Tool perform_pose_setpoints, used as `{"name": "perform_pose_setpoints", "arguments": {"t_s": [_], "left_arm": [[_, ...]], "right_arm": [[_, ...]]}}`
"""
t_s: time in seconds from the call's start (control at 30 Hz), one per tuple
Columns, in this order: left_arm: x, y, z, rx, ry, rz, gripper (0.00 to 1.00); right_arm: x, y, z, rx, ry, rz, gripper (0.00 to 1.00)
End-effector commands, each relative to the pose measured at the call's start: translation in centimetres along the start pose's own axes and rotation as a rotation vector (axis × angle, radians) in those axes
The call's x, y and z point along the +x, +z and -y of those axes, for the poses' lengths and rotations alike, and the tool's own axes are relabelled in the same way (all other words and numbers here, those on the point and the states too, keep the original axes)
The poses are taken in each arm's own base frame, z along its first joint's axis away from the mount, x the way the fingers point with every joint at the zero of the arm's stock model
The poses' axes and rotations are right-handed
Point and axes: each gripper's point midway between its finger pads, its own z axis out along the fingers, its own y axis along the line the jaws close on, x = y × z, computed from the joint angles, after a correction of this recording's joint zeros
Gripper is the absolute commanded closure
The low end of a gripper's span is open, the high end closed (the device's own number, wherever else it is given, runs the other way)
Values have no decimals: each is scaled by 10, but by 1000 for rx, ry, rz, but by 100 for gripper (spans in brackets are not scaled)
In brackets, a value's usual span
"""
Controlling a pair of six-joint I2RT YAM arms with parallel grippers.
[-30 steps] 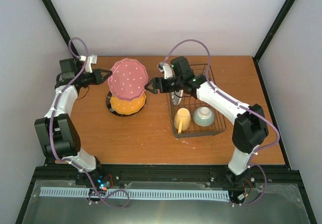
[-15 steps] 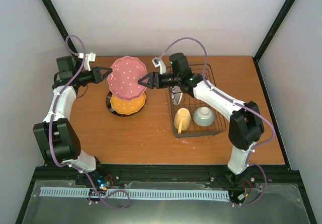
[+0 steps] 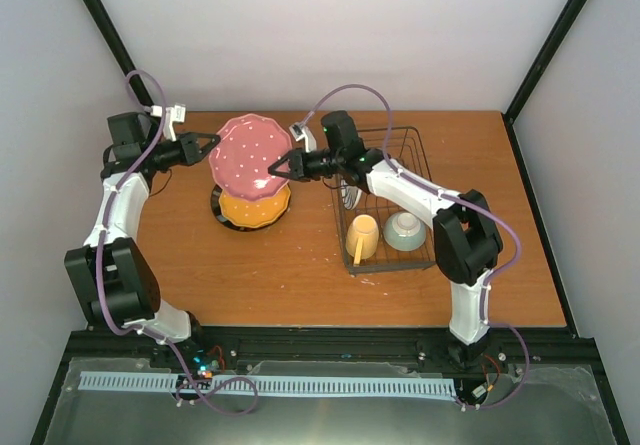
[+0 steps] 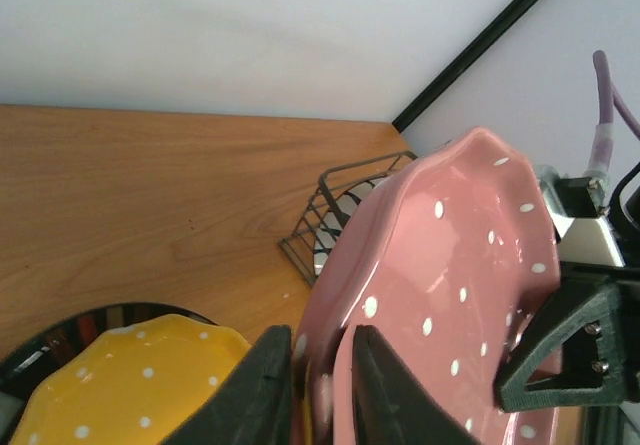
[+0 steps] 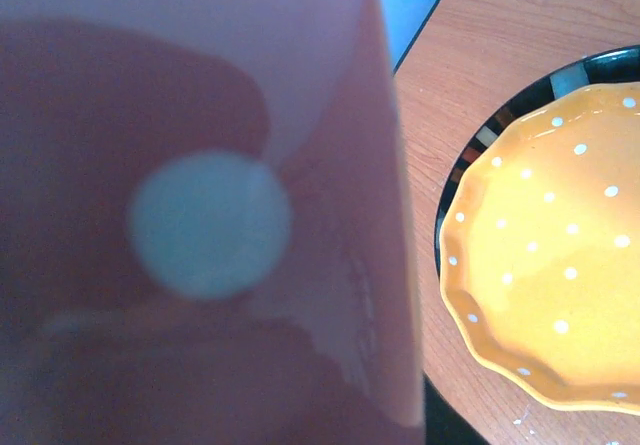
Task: Load the mixed dishes into the dish rack
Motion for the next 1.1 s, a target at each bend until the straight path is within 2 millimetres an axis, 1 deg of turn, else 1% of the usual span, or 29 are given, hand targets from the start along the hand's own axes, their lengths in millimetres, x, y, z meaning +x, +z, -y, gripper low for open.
{"name": "perform_pose_setpoints", "arguments": {"t_s": [0.0,0.03,0.07,0.1,0.13,0.23,0.3,0.37,0.4,0.47,0.53,0.57,0.6,0.63,0.7,0.8,0.83,0.9,0.97,1.0,1.07], "left_arm": [[-15,-2,15,18,23,15,64],[-15,-3,12,-8,24,17,47],[-16,-4,8,-37,29,20,18],[-18,-5,4,-73,31,24,2],[-20,-7,0,-114,36,32,1],[-33,-21,-9,-259,66,86,0],[-46,-38,-13,-386,98,159,0],[-59,-58,-8,-484,137,241,0],[-64,-67,-5,-523,159,276,0],[-69,-82,1,-584,197,327,0],[-70,-92,2,-635,218,346,0],[-69,-93,1,-648,220,338,0],[-67,-93,-1,-658,220,330,0],[-65,-93,-4,-667,216,322,0],[-61,-92,-7,-670,208,311,0],[-57,-89,-10,-664,196,303,0],[-57,-89,-12,-666,191,301,0],[-56,-88,-15,-676,186,293,0],[-56,-89,-17,-687,184,287,0],[-56,-89,-18,-691,185,285,0],[-55,-90,-19,-698,185,280,0]], "right_arm": [[-17,-17,-76,-110,-216,58,97],[-21,-19,-77,-95,-221,74,97],[-25,-23,-78,-73,-227,93,97],[-27,-27,-80,-55,-237,108,97],[-31,-30,-80,-32,-244,125,97],[-45,-46,-84,61,-276,187,97],[-55,-60,-88,134,-306,240,97],[-69,-82,-94,225,-335,319,97],[-75,-95,-98,268,-348,358,97],[-87,-129,-106,381,-371,465,97],[-98,-172,-118,496,-383,594,97],[-99,-192,-119,558,-384,647,97],[-101,-217,-120,634,-375,720,97],[-101,-247,-125,712,-374,802,97],[-94,-286,-120,848,-353,893,97],[-74,-335,-101,1060,-277,999,97],[-66,-348,-93,1130,-255,1022,97],[-52,-363,-78,1244,-226,1036,97],[-41,-371,-61,1366,-204,1010,97],[-34,-373,-51,1427,-189,981,97],[-29,-368,-35,1472,-178,937,97]]}}
